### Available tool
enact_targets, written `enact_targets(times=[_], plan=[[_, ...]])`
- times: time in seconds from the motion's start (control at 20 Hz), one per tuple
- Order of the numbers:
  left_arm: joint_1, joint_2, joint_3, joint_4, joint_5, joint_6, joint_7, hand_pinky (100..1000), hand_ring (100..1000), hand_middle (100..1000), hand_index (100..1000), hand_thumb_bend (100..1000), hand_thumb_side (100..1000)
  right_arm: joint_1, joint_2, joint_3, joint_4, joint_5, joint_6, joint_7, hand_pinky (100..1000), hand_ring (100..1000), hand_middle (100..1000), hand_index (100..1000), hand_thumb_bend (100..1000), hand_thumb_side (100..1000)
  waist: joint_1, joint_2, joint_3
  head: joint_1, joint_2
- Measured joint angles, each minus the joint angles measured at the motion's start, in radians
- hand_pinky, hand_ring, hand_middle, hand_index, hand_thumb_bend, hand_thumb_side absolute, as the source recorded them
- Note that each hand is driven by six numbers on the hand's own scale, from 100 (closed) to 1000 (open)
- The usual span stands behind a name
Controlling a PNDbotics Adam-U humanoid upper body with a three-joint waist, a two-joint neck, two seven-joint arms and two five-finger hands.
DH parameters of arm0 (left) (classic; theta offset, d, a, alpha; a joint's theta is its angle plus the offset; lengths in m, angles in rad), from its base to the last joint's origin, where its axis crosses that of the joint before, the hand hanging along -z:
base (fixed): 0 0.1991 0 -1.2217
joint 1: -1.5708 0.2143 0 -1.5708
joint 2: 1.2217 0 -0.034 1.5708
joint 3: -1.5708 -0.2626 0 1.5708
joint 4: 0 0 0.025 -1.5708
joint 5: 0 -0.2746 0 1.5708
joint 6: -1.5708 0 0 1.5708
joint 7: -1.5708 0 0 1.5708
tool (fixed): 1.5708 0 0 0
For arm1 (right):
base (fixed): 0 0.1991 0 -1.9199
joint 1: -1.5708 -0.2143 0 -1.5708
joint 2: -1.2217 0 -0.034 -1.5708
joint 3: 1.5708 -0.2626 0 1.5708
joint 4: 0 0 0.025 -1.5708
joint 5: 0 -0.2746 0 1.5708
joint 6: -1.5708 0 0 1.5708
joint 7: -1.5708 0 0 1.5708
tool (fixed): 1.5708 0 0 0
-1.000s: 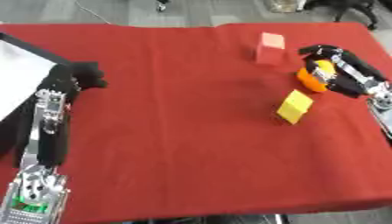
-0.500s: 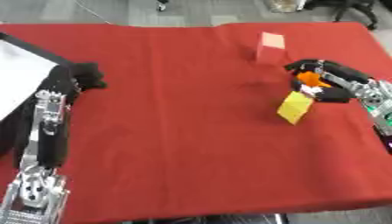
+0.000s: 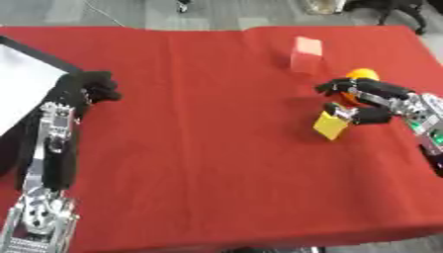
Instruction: Pick up the objects with one hand, pass them to the other hand, and then place them into the box on the other side of the table.
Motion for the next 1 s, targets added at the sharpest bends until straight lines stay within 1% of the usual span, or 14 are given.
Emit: enact_targets(times=[0.55,0.95,1.0], plan=[[0.001,0.000,0.000,0.000,0.000,0.000,0.000,758,605,594,732,325,1000,0.009,-0.004,0.012,0.018,0.046,-0.003,0.031,847,830,864,973,100,1000,-0.002,0.000,0.000,0.003,0.000],[0.001,0.000,0.000,0.000,0.000,0.000,0.000,758,605,593,733,324,1000,0.010,-0.007,0.014,0.022,0.070,-0.002,0.036,845,836,871,975,100,1000,-0.002,-0.003,0.000,0.005,0.000],[0.001,0.000,0.000,0.000,0.000,0.000,0.000,758,605,593,733,324,1000,0.010,-0.008,0.014,0.023,0.073,-0.002,0.036,845,838,874,976,100,987,-0.003,-0.003,0.000,0.005,0.000]])
